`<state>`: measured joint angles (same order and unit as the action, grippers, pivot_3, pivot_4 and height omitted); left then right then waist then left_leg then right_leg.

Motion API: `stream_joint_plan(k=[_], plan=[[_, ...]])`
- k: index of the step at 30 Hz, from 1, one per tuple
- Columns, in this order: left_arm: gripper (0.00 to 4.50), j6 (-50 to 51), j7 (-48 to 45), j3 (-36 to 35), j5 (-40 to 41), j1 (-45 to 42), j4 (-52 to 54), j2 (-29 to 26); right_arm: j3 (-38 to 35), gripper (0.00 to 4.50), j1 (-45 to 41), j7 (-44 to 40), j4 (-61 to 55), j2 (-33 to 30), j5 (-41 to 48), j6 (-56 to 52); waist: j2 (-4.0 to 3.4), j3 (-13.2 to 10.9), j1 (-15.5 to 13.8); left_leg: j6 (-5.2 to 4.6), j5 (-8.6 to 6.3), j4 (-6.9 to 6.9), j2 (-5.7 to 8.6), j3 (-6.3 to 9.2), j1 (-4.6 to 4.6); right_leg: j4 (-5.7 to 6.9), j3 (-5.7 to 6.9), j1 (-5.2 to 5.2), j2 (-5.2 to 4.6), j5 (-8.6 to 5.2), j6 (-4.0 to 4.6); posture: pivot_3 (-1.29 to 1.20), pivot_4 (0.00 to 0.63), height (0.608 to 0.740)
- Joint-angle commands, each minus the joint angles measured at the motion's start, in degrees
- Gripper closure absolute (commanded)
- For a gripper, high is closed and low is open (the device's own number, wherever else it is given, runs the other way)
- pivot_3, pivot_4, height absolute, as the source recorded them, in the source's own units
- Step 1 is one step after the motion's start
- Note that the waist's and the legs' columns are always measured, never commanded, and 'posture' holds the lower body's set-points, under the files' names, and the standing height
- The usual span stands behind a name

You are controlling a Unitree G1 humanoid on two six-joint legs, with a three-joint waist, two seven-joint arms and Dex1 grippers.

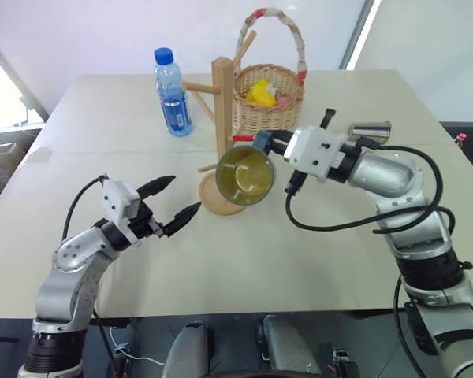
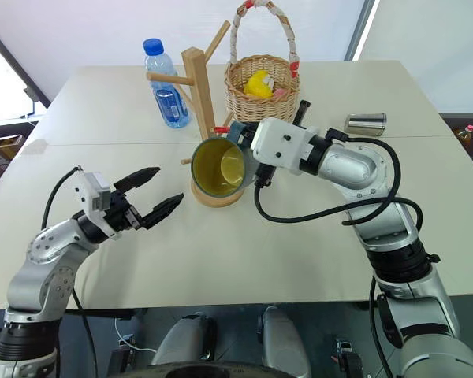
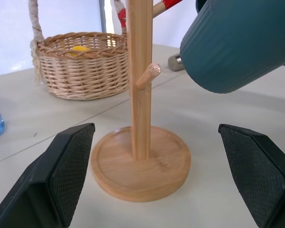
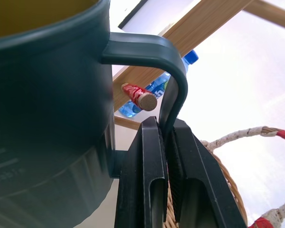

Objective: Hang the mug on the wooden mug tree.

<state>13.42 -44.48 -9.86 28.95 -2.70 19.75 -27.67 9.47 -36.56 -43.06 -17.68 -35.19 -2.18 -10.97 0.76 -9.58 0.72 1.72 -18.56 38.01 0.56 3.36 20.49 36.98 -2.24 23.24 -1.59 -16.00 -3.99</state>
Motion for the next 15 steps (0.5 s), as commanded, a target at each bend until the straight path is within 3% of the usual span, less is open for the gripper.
stream_joint_plan(k=[1, 15], plan=[[0.0, 0.32, -0.12, -1.54, 2.78, 0.4, 4.2, -0.93, -0.27, 4.47, -2.57, 0.02, -0.34, 0.12, -0.56, 0.22, 0.0, 0.0, 0.02, 0.0, 0.0, 0.0, 0.0, 0.0, 0.0, 0.0, 0.0, 0.01, 0.0, 0.0, 0.0, 0.0, 0.15, 0.74], [0.0, 3.57, -0.29, -1.85, 7.76, -0.82, 6.71, -2.77, 2.66, 4.47, -5.88, 0.55, 4.82, 1.86, -4.53, 0.26, -0.01, 0.0, 0.07, 0.0, 0.0, -0.01, 0.0, 0.0, 0.0, 0.0, 0.0, 0.01, 0.0, 0.0, 0.01, 0.0, 0.15, 0.74]])
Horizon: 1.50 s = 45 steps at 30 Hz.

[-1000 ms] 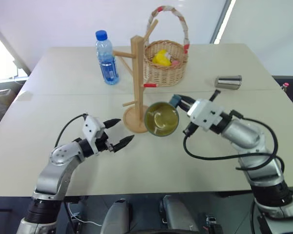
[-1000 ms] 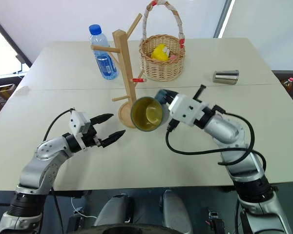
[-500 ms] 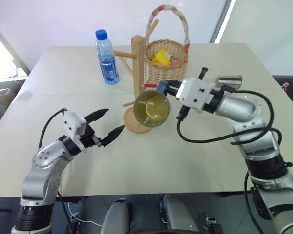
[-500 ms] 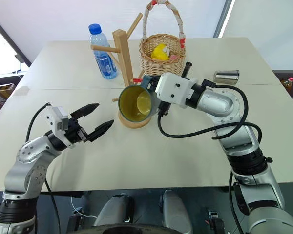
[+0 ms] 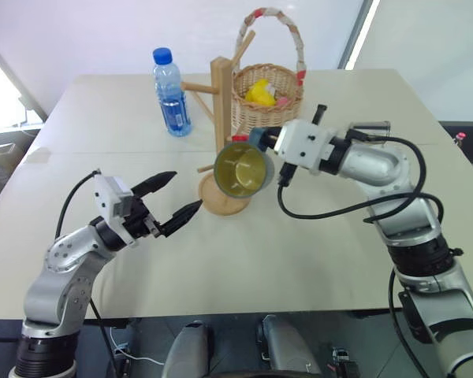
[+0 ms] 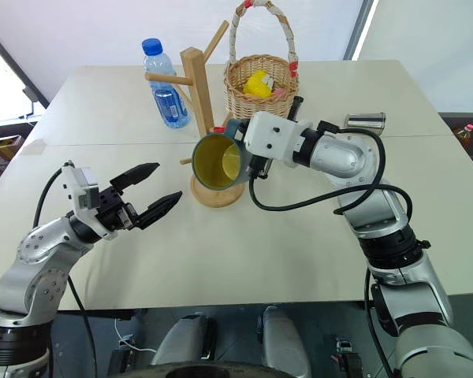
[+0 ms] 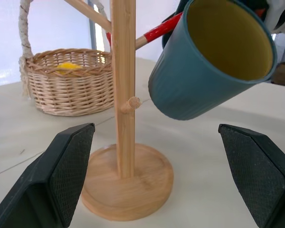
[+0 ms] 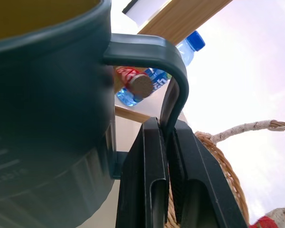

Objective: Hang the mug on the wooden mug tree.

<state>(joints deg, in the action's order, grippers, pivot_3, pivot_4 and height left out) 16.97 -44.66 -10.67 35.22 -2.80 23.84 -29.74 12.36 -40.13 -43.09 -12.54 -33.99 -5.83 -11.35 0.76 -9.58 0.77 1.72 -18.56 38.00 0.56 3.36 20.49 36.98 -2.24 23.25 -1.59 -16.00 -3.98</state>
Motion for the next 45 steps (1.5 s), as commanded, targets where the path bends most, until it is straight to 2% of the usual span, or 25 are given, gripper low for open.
stream_joint_plan(k=[1, 15, 18, 21, 26, 33, 37, 41, 45], plan=[[0.0, 0.16, -0.05, -1.05, 1.74, -0.85, 2.78, -0.8, 0.14, 4.47, -2.55, 0.57, 0.06, 0.81, -1.24, 0.53, 0.0, 0.0, 0.04, 0.0, 0.0, 0.0, 0.0, 0.0, 0.0, 0.0, 0.0, 0.0, 0.0, 0.0, 0.0, 0.0, 0.15, 0.74], [0.0, 0.15, 0.67, -0.33, 1.93, -1.75, 3.49, -0.8, 1.48, 4.47, -4.42, 1.2, 3.61, 3.26, -4.07, 0.62, 0.0, 0.0, 0.02, 0.0, 0.0, 0.0, 0.0, 0.0, 0.0, 0.0, 0.0, 0.0, 0.0, 0.0, 0.0, 0.0, 0.15, 0.74], [0.0, 0.08, 0.86, -0.18, 1.87, -1.71, 3.55, -0.73, 0.99, 3.65, -4.82, 1.75, 3.82, 3.53, -4.42, 0.77, 0.0, 0.0, 0.03, 0.0, 0.0, 0.0, 0.0, 0.0, 0.0, 0.0, 0.0, 0.01, 0.0, 0.0, 0.0, 0.0, 0.15, 0.74], [0.0, 0.06, 0.98, -0.18, 1.83, -1.8, 3.38, -0.85, 0.45, 2.22, -5.2, 2.11, 3.69, 2.88, -4.78, 1.25, -0.01, 0.0, 0.03, 0.0, 0.0, 0.0, 0.0, 0.0, 0.0, 0.0, 0.0, 0.01, 0.0, 0.0, 0.0, 0.0, 0.15, 0.74], [0.0, 0.54, 1.24, -0.36, 1.93, -1.94, 2.78, -1.02, -3.16, 2.22, -4.27, 0.76, 1.23, -0.08, -2.69, 0.23, -0.01, -0.01, -0.07, 0.0, 0.0, 0.0, 0.01, 0.0, 0.02, -0.01, 0.0, 0.01, 0.0, 0.0, 0.0, 0.0, 0.15, 0.74], [0.0, 2.5, 4.88, -2.01, 2.67, -2.29, -1.6, 1.0, -14.1, 2.22, 3.69, -1.99, -3.7, -3.86, 8.02, -3.98, -0.01, 0.0, 0.01, -0.01, -0.01, -0.02, 0.01, 0.0, 0.02, -0.06, 0.0, -0.03, -0.01, 0.0, 0.0, 0.0, 0.15, 0.74], [0.0, 0.92, 10.42, -3.38, -1.74, -0.88, -6.07, 2.86, -24.18, 2.22, 12.69, 2.09, -1.81, 1.87, 17.99, -9.16, 0.02, 0.01, -0.07, -0.01, -0.01, -0.04, -0.02, 0.02, -0.03, -0.02, 0.0, -0.06, 0.03, 0.0, 0.0, 0.0, 0.15, 0.74], [0.0, -2.39, 17.81, -6.1, -6.94, -0.41, -12.67, 5.86, -26.21, 2.22, 20.63, 6.42, 3.87, 6.79, 18.26, -4.38, 0.02, 0.01, 0.03, -0.01, 0.0, -0.02, -0.01, -0.03, -0.04, 0.02, -0.03, -0.05, 0.02, 0.01, -0.01, 0.0, 0.15, 0.74], [0.0, -5.45, 22.83, -8.27, -10.62, 1.57, -16.42, 7.98, -26.36, 2.22, 24.36, 10.17, 11.23, 11.07, 17.74, 1.6, 0.0, 0.0, 0.19, -0.01, 0.0, -0.03, -0.02, -0.05, -0.09, 0.09, -0.06, -0.01, 0.05, 0.01, -0.01, 0.0, 0.15, 0.74]])
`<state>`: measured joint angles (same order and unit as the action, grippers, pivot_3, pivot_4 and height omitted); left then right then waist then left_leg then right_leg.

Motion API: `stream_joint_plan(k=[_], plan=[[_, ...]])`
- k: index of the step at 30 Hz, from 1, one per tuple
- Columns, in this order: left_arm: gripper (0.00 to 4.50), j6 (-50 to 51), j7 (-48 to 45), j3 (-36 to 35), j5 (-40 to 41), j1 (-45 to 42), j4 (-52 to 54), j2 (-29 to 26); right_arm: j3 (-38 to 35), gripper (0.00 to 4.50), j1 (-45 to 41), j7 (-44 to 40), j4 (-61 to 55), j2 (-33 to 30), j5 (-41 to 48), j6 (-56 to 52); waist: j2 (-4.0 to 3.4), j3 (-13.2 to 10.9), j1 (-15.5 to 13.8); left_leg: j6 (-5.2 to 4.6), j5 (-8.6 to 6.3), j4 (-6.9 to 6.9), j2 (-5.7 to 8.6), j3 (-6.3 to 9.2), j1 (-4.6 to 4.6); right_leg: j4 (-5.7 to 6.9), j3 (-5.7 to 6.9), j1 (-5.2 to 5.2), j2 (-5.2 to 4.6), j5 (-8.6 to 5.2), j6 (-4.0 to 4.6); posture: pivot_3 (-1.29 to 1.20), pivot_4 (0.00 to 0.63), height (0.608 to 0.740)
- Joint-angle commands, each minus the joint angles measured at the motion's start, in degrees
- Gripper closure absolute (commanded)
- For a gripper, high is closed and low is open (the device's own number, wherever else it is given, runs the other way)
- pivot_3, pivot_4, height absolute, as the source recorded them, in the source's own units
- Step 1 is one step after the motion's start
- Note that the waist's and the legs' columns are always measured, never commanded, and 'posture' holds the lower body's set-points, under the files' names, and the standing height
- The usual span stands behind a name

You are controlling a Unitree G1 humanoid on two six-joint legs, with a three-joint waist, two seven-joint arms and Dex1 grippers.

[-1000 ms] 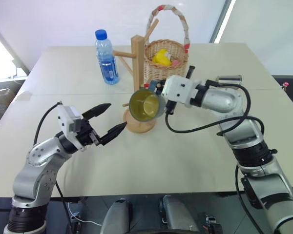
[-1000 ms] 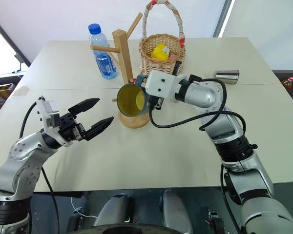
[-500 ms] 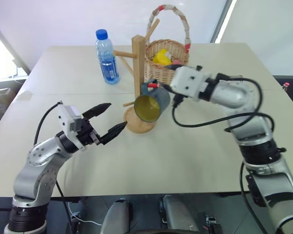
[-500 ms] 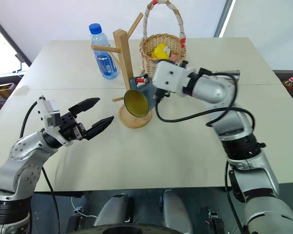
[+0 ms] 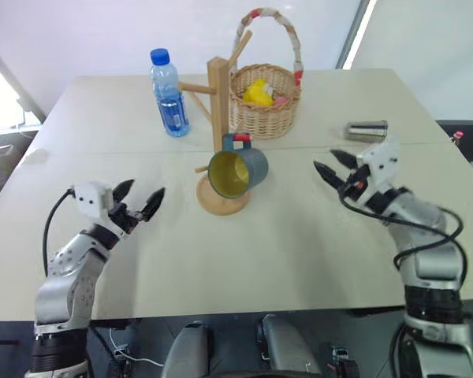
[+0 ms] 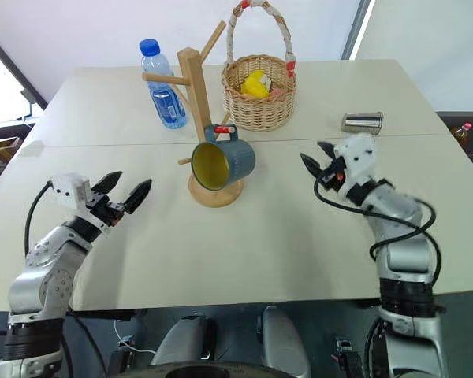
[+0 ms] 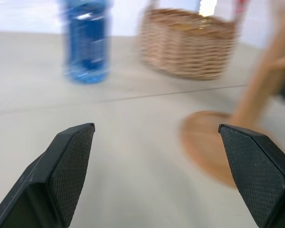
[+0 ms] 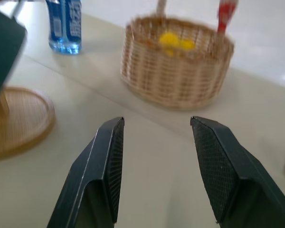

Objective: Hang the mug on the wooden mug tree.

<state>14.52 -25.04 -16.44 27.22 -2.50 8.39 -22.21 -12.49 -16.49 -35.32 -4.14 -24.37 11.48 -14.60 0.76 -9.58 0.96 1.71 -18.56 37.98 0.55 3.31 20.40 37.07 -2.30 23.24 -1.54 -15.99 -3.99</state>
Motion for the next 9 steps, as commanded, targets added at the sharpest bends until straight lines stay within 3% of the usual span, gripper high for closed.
stream_joint_plan(k=[1, 9], plan=[[0.0, -3.29, 3.96, -2.76, -3.22, 1.74, -1.11, 0.72, -1.43, 2.22, 1.16, 2.9, 4.44, 2.1, 0.43, 6.08, 0.0, 0.0, -0.04, 0.0, 0.0, 0.0, 0.0, 0.0, 0.01, 0.01, 0.0, 0.01, 0.0, 0.0, 0.0, 0.0, 0.15, 0.74], [0.0, -3.24, 4.94, -3.0, -3.13, 3.18, -0.08, 1.34, -0.2, 2.22, 1.71, 3.3, 9.98, 2.91, 1.01, 11.41, -0.01, 0.0, -0.28, 0.0, 0.0, 0.02, 0.01, 0.0, 0.02, -0.01, 0.0, -0.02, -0.02, 0.0, 0.0, 0.0, 0.15, 0.74]])
